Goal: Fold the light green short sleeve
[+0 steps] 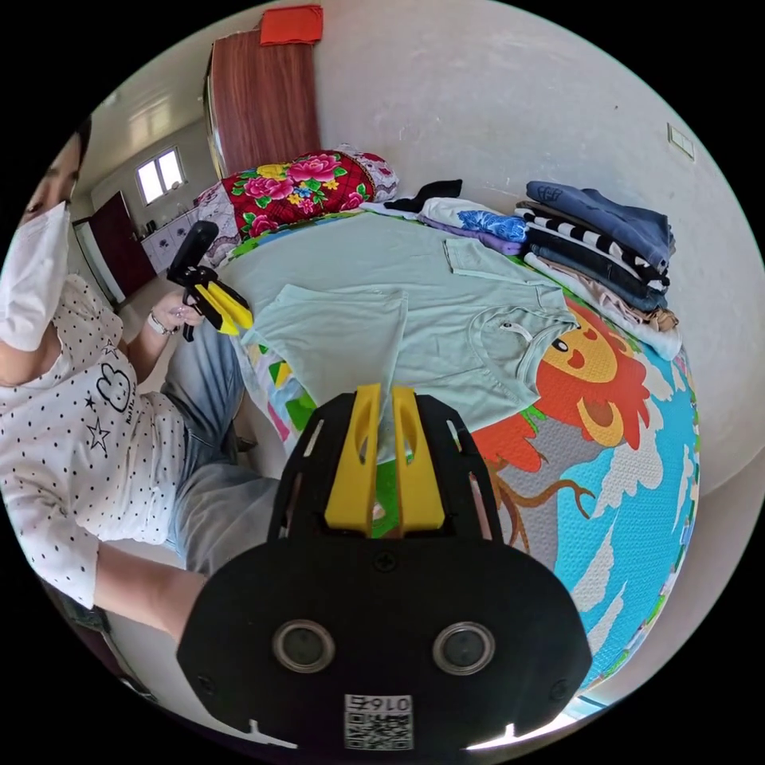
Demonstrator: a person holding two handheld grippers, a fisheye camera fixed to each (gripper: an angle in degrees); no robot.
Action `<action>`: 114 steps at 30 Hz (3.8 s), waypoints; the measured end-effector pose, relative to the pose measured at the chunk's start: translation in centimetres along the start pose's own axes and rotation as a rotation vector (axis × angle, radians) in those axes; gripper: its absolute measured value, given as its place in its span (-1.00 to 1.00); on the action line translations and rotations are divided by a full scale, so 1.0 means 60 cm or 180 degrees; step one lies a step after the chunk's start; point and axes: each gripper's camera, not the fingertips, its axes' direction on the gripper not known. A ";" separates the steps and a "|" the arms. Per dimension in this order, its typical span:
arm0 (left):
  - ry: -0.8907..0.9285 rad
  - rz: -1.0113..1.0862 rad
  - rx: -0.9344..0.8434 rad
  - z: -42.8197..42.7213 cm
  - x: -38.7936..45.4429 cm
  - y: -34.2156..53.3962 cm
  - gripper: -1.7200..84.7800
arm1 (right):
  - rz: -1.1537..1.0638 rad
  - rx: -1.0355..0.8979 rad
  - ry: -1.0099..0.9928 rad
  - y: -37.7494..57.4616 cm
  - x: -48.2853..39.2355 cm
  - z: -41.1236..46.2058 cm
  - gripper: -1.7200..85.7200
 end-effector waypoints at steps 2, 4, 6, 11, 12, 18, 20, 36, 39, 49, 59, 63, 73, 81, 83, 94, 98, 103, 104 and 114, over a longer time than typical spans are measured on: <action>-0.0018 -0.0019 0.0014 -0.003 -0.003 0.002 -0.92 | -0.0091 0.0069 -0.0089 0.025 0.001 -0.015 -0.82; -0.0044 -0.0019 0.0039 -0.008 -0.005 0.003 -0.96 | -0.0163 0.0052 -0.0187 0.039 0.003 -0.021 -0.78; -0.0024 -0.0017 0.0068 -0.014 -0.007 0.004 -0.97 | -0.0153 -0.0021 -0.0187 0.048 0.009 -0.022 -0.77; 0.0033 -0.0047 0.0087 -0.022 -0.017 0.004 -0.98 | -0.0057 -0.0082 -0.0337 0.063 0.034 -0.032 -0.85; 0.0044 -0.0040 0.0109 -0.026 -0.018 0.004 -0.98 | -0.0058 -0.0065 -0.0338 0.064 0.035 -0.035 -0.87; 0.0038 0.0071 0.0083 -0.049 -0.019 0.009 -0.98 | -0.0276 0.0078 -0.0319 0.094 0.033 -0.076 -0.96; 0.0059 0.0074 0.0067 -0.058 -0.024 0.012 -0.98 | -0.0359 0.0127 -0.0311 0.106 0.031 -0.094 -0.96; -0.1144 -0.0843 0.0977 -0.456 -0.159 0.167 -0.89 | -0.0067 0.0902 -0.0148 0.147 0.079 -0.194 -0.94; -0.1446 -0.1378 0.1411 -0.586 -0.213 0.264 -0.87 | -0.0047 0.0946 -0.0159 0.137 0.088 -0.196 -0.94; -0.1945 -0.2312 0.1380 -0.797 -0.382 0.462 -0.77 | 0.0089 0.0955 -0.0365 0.061 0.120 -0.166 -0.96; -0.1738 -0.1913 0.1158 -0.870 -0.496 0.472 -0.76 | 0.0053 0.1100 -0.0567 -0.032 0.123 -0.124 -0.97; -0.1211 -0.1708 0.0952 -0.869 -0.547 0.457 -0.75 | -0.0001 0.1109 -0.0590 -0.074 0.115 -0.103 -0.97; -0.0582 -0.1572 0.0757 -0.891 -0.614 0.467 -0.78 | -0.0088 0.1126 -0.0688 -0.192 0.085 -0.033 -0.97; -0.0225 -0.1269 0.0890 -0.906 -0.604 0.480 -0.95 | -0.0132 0.1154 -0.0726 -0.288 0.049 0.027 -0.97; -0.0237 -0.1234 0.0952 -0.914 -0.592 0.481 -0.97 | -0.0122 0.1139 -0.0725 -0.318 0.037 0.048 -0.97; -0.0106 -0.0154 0.1620 -0.968 -0.422 0.369 -0.98 | -0.0131 0.0924 -0.0501 -0.499 -0.052 0.164 -0.97; 0.0303 0.0718 0.1635 -0.940 -0.359 0.233 -0.98 | -0.0030 0.0719 -0.0305 -0.641 -0.111 0.243 -0.97; 0.0734 0.1282 0.0884 -0.835 -0.335 0.074 -0.98 | 0.0026 0.0591 -0.0318 -0.868 -0.194 0.364 -0.96; 0.0821 0.1271 0.0866 -0.808 -0.341 0.057 -0.98 | 0.0020 0.0466 -0.0346 -0.935 -0.215 0.406 -0.96; 0.1285 0.1101 0.1261 -0.769 -0.349 0.079 -0.98 | -0.0403 -0.0318 0.0335 -1.452 -0.421 0.812 -0.85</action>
